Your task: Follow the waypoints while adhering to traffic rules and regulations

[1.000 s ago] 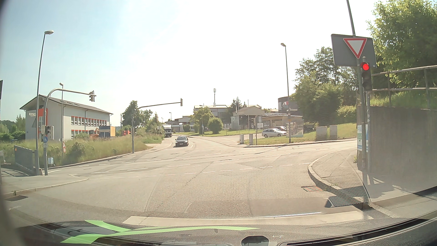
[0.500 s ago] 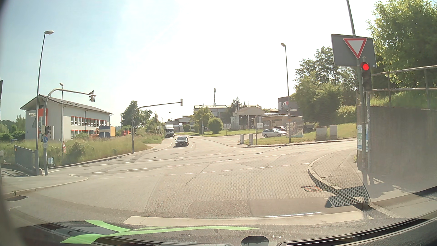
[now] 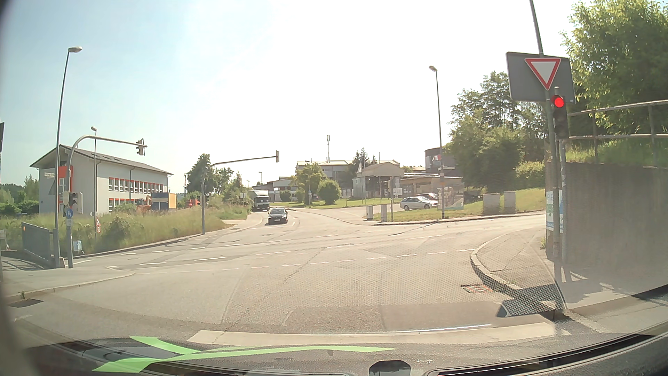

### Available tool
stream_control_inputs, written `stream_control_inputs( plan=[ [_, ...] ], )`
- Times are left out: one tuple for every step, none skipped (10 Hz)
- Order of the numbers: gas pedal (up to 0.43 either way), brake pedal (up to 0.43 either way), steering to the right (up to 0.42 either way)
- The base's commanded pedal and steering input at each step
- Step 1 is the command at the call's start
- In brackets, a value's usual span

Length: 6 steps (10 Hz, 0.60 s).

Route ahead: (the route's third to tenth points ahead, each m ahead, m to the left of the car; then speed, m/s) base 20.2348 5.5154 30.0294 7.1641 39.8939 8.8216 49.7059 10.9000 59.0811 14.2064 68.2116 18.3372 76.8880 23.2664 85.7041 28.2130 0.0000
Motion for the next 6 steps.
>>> stream_control_inputs(
  plan=[
    [0.000,0.213,0.008],
    [0.000,0.213,0.005],
    [0.000,0.213,0.004],
    [0.000,0.213,0.004],
    [0.000,0.213,0.004],
    [0.000,0.213,0.003]
  ],
)
